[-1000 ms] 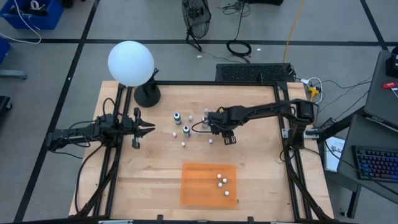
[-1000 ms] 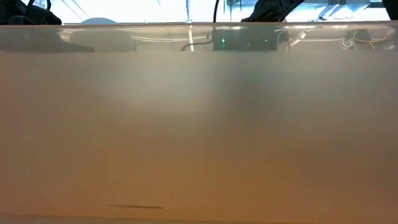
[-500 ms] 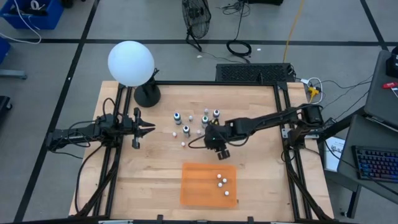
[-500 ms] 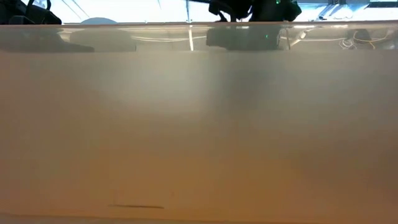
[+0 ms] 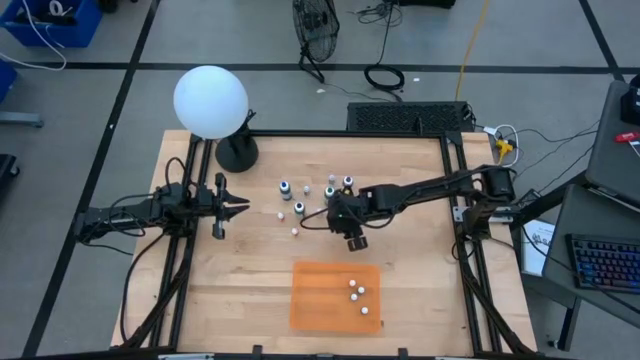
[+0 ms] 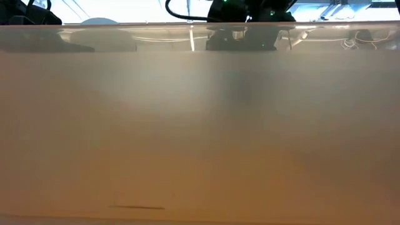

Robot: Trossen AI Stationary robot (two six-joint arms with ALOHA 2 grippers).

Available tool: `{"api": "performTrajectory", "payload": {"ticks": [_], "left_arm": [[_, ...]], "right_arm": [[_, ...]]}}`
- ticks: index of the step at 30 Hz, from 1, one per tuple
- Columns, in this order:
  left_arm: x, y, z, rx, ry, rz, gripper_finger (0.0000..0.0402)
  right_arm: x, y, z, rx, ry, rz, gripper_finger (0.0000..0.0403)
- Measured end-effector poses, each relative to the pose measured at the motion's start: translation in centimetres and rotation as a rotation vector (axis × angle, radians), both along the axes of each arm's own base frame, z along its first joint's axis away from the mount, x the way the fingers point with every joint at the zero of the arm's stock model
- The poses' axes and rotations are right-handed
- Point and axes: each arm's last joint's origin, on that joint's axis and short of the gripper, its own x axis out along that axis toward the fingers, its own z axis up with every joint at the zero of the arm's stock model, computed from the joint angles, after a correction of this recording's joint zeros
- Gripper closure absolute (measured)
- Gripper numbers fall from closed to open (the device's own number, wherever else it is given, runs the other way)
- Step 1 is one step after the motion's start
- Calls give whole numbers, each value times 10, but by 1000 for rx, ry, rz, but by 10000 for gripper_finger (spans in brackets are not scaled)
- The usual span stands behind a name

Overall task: Pick & Place food coloring
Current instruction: Put the small purple food coloring bottle into the orange container

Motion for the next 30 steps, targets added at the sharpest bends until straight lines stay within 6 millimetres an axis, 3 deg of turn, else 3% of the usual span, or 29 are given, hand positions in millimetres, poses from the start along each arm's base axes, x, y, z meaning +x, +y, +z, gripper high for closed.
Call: {"api": "performTrajectory", "payload": {"ticks": [9, 30], "left_arm": [[0, 0, 0, 0, 0, 0, 334], [0, 0, 0, 0, 0, 4, 334]], "right_arm": [[9, 1, -31, 14, 63, 25, 231], [2, -1, -33, 23, 138, -17, 232]]}}
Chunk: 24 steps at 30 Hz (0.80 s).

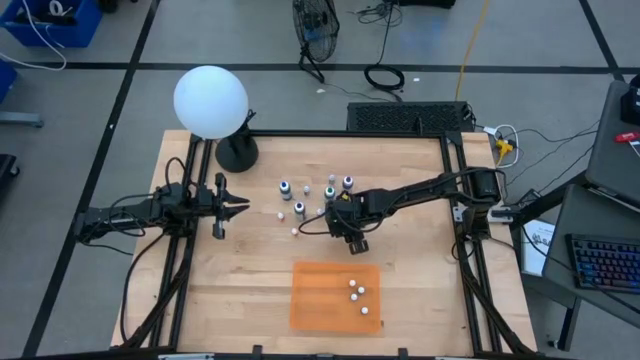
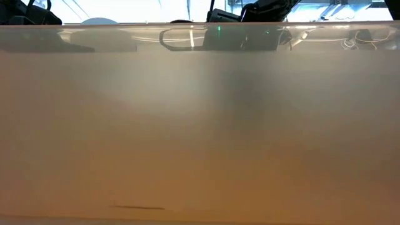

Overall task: Pick & Place food coloring
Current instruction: Put the small purple food coloring bottle into the orange container

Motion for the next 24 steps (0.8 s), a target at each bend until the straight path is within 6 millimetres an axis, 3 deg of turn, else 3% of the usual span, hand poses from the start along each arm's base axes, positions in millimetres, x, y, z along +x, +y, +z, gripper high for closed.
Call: {"api": "performTrajectory", "payload": {"ticks": [9, 21, 24], "left_arm": [[0, 0, 0, 0, 0, 1, 334], [0, 0, 0, 0, 0, 1, 334], [0, 0, 0, 0, 0, 1, 334]], "right_arm": [[0, 0, 0, 2, -4, 0, 238], [1, 0, 0, 5, -6, 1, 344], [1, 0, 1, 5, -9, 1, 352]]}}
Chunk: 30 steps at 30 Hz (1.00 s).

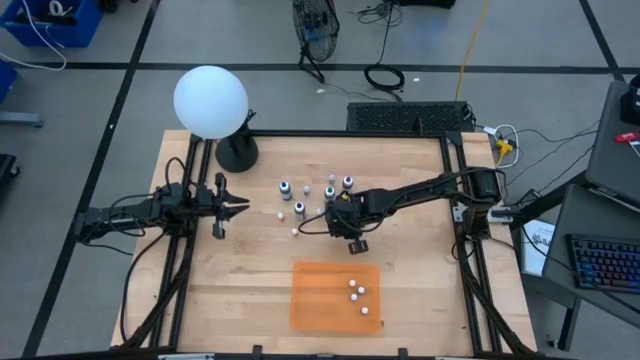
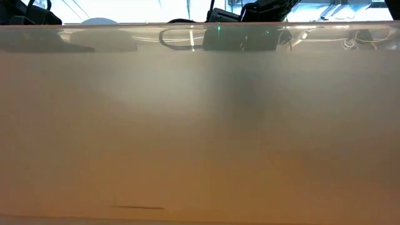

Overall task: Pick & Place food coloring
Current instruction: Put the small purple food coloring bottle into the orange container

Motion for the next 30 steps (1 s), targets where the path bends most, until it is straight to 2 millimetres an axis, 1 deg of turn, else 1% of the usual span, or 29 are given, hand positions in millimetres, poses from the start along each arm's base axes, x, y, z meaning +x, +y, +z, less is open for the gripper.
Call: {"api": "performTrajectory", "payload": {"ticks": [3, 6, 10, 13, 15, 17, 19, 22, 25, 30], "left_arm": [[0, 0, 0, 0, 0, 0, 334], [0, 0, 0, 0, 0, 0, 334], [0, 0, 0, 0, 1, 0, 334], [0, 0, 0, 0, 1, 0, 334], [0, 0, 0, 0, 1, 0, 334], [0, 0, 0, 0, 1, -1, 334], [0, 0, 0, 0, 1, 0, 334], [0, 0, 0, 0, 1, 0, 334], [0, 0, 0, 0, 1, 0, 334], [0, 0, 0, 0, 1, 0, 334]], "right_arm": [[1, 2, 1, -1, -15, 6, 352], [-1, 10, 12, -4, -39, 24, 352], [-8, 26, 51, 24, -93, 8, 352], [-21, 45, 80, 59, -123, 5, 352], [-31, 60, 94, 89, -120, -3, 352], [-43, 75, 102, 119, -94, -29, 352], [-52, 89, 102, 142, -53, -64, 352], [-58, 109, 94, 155, 3, -94, 352], [-57, 125, 82, 160, 35, -101, 352], [-51, 139, 60, 146, 81, -95, 352]]}}
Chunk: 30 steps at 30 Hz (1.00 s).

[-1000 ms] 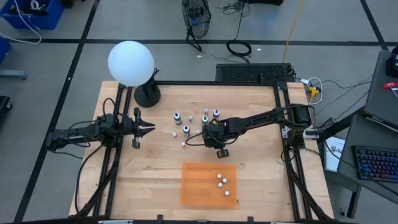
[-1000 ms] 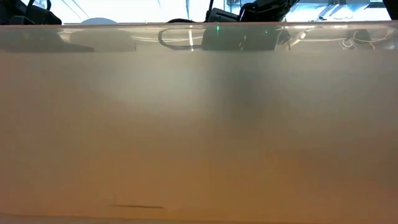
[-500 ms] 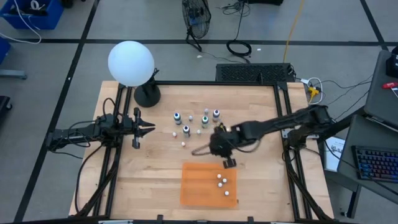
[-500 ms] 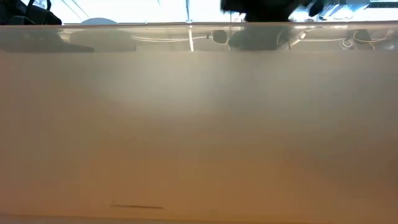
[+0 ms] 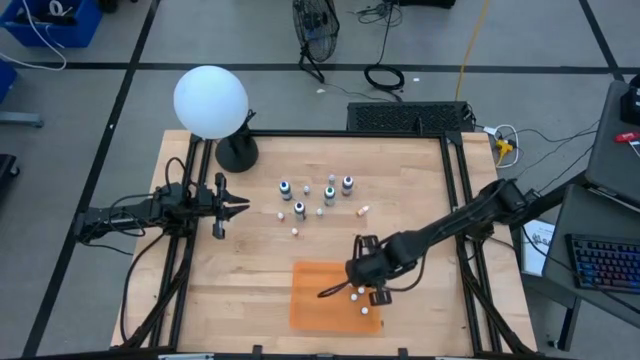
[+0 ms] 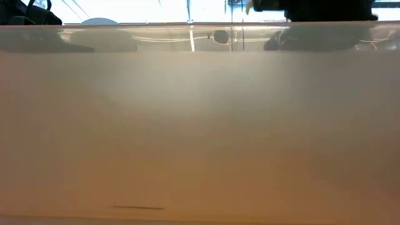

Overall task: Pick & Place food coloring
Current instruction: Put the small purple food coloring bottle into the orange container, then put the small orange food coloring bottle into the orange container

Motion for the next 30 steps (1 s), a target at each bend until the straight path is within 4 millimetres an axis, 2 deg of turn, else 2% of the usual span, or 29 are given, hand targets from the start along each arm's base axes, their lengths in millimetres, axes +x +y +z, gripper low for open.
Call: {"api": "performTrajectory", "payload": {"ticks": [8, 14, 17, 24, 30], "left_arm": [[0, 0, 0, 0, 0, 1, 334], [0, 0, 0, 0, 0, 1, 334], [0, 0, 0, 0, -1, 1, 334], [0, 0, 0, 0, -1, 1, 334], [0, 0, 0, 0, -1, 2, 334]], "right_arm": [[9, 3, -32, -26, 92, 19, 352], [13, 5, -49, -24, 143, 42, 352], [13, 5, -50, -19, 149, 43, 352], [14, 6, -51, -14, 144, 11, 260], [12, 5, -43, -4, 151, -34, 238]]}}
